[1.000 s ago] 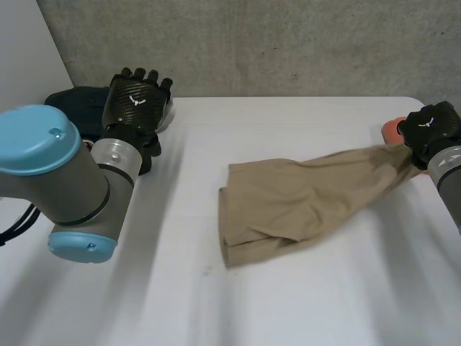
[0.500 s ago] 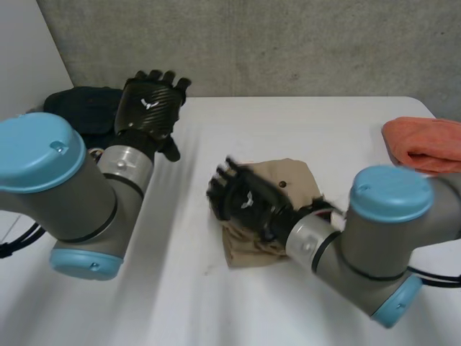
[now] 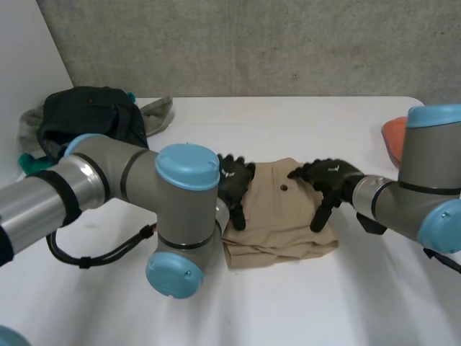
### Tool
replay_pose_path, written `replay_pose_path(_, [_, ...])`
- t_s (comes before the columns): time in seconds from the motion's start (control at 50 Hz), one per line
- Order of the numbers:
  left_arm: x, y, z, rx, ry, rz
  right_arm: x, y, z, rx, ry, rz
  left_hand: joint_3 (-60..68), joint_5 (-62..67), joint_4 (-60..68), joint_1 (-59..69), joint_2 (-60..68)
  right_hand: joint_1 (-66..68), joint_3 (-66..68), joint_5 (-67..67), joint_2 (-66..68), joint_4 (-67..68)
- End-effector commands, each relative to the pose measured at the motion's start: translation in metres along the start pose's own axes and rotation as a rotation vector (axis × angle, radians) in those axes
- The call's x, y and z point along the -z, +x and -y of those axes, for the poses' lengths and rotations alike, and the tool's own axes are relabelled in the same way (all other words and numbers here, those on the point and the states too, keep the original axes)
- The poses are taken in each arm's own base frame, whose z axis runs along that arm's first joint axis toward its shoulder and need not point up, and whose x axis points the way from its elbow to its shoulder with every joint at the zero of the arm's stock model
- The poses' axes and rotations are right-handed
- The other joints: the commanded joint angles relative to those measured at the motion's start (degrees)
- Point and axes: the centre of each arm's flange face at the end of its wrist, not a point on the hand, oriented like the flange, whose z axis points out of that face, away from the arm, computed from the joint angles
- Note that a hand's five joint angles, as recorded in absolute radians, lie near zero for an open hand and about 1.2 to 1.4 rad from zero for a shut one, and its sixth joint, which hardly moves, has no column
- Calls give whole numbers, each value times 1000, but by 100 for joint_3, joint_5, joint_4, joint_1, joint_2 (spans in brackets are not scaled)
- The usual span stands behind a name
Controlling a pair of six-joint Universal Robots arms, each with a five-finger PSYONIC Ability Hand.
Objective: Fold the laundry.
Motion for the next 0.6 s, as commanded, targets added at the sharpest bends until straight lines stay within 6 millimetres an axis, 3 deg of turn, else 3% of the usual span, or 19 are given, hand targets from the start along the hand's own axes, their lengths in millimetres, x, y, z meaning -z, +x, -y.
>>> replay_pose_path(0.02, [6,0,-30,-39,-171,2,-13,3,-15,19,-48,-21,440,361,502,557,456,-278,-210,-283,-201,-214])
replay_pose_path(0.08, [11,4,-31,-44,-197,-23,-7,6,-5,35,-5,-45,457,378,519,574,473,-278,-210,-283,-201,-214])
replay_pose_path(0.12, [15,2,-19,-40,-168,-21,5,7,8,47,43,-66,440,361,502,557,456,-278,-210,-283,-201,-214])
replay_pose_path(0.18, [30,-15,32,-9,-32,-5,22,6,17,68,95,-97,273,194,335,389,289,-278,-210,-283,-201,-214])
replay_pose_path(0.26, [41,-27,73,17,115,-25,49,-4,28,102,182,-146,238,159,301,355,254,-278,-210,-283,-201,-214])
replay_pose_path(0.32, [44,-36,94,26,208,-53,67,-13,19,113,212,-181,255,176,317,372,271,-278,-210,-283,-201,-214])
replay_pose_path(0.38, [46,-42,108,29,268,-115,69,-26,-5,111,192,-169,306,227,368,422,322,-278,-210,-283,-201,-214])
replay_pose_path(0.44, [48,-43,119,26,315,-184,70,-51,-26,128,180,-115,356,277,418,473,372,-278,-210,-283,-201,-214])
replay_pose_path(0.5, [52,-38,125,30,330,-272,68,-74,-41,152,191,-63,423,344,486,540,439,-278,-210,-283,-201,-214])
replay_pose_path(0.6, [61,-29,126,62,298,-423,54,-85,-62,163,199,-42,457,378,519,574,473,-278,-210,-283,-201,-214])
